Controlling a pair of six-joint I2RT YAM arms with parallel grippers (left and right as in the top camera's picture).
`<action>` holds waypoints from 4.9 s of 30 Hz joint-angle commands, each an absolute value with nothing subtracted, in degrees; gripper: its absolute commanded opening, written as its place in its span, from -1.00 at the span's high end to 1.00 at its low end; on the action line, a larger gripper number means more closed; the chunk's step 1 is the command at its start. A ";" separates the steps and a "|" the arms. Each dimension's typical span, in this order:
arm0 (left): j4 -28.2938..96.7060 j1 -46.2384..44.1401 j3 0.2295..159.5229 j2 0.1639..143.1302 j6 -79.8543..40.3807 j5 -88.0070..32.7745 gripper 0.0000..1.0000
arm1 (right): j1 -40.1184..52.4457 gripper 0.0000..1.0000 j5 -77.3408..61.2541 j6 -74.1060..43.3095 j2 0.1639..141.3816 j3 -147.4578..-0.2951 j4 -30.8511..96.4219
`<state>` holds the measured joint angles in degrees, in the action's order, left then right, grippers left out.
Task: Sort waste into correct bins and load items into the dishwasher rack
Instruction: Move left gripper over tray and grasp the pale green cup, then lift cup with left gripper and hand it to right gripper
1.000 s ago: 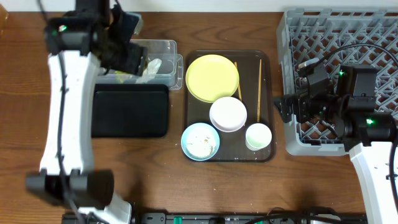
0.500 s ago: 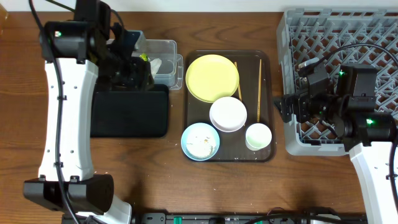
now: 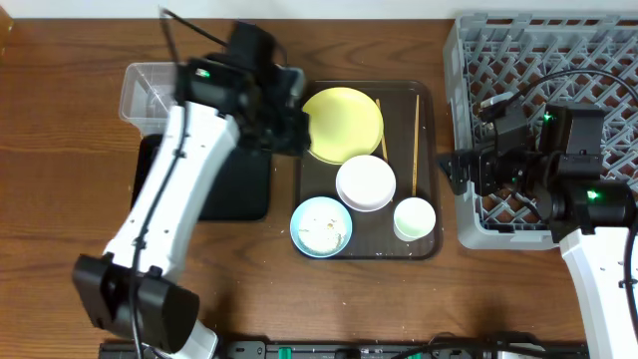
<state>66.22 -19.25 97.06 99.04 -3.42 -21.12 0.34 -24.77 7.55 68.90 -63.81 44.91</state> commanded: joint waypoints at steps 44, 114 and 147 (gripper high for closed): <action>47.31 -49.28 88.29 112.97 -16.64 -18.37 0.09 | 0.78 -0.97 -15.86 -3.81 69.04 -64.71 46.09; 53.01 -10.04 88.51 106.59 3.40 -89.84 0.88 | 1.23 -0.98 -69.78 -2.50 72.42 -64.71 22.70; 53.49 -10.09 88.51 106.59 2.92 -90.11 0.88 | 10.96 -0.56 -73.12 -2.07 84.77 -64.71 6.35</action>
<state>53.39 -10.02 88.51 107.22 1.98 -88.40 9.78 -71.77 -2.39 84.38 -63.81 6.52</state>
